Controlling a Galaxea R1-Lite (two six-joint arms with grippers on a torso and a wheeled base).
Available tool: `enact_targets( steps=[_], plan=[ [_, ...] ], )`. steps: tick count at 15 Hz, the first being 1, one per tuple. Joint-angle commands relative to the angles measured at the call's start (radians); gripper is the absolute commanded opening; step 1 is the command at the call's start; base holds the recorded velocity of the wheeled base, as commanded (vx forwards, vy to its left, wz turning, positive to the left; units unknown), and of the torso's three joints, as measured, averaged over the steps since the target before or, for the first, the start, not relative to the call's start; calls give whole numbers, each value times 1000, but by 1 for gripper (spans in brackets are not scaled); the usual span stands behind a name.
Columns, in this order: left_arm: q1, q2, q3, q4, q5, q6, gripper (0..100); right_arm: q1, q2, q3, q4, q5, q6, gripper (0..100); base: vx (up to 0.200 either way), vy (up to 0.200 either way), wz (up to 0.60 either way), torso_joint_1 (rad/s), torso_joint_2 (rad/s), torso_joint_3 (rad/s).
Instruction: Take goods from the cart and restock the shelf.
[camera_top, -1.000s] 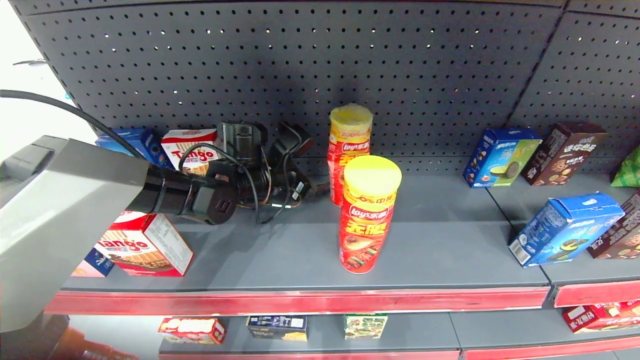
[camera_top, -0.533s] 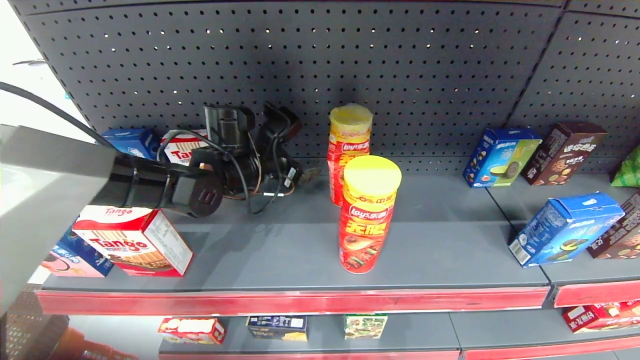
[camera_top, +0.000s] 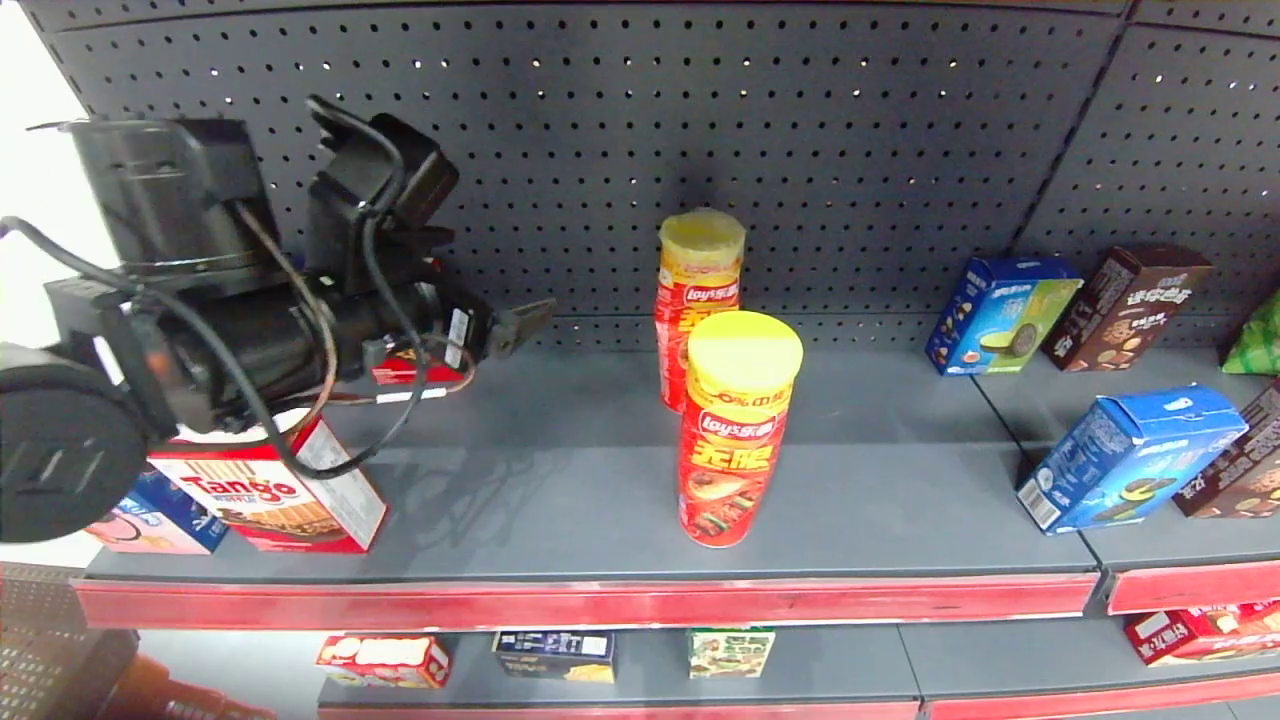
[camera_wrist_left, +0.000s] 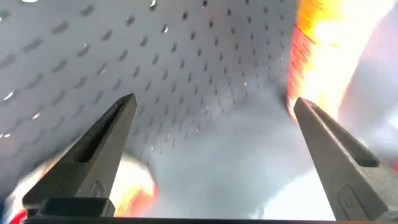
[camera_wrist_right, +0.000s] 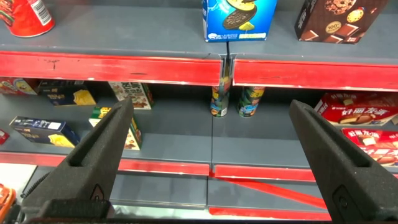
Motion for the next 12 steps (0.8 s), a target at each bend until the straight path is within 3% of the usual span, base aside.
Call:
enact_targets(
  steps=[1,3,5,9,10,11,12],
  plan=[
    [-2,-241,204,-7,15,-1,100,0,1,0,0,0,0,100,0,0,0,0,0,0],
    [-42,-364,355,-31,16,-6,100,0,1,0,0,0,0,100,0,0,0,0,0,0],
    [-35,-382,444,-108,22,-23,100,2,9,0,0,-12,3,100,0,0,0,0,0,0],
    [-10,-378,427,-125,39,-21,100,12,24,-3,-7,-10,29,100,0,0,0,0,0,0],
    [-18,-379,418,-126,41,-15,100,11,83,-143,-6,-6,60,100,0,0,0,0,0,0],
    [-16,-378,416,-122,42,-17,100,20,300,-356,31,-3,122,100,0,0,0,0,0,0],
    [-13,-373,415,-128,44,-20,100,26,383,-416,57,-1,145,100,0,0,0,0,0,0]
  ],
)
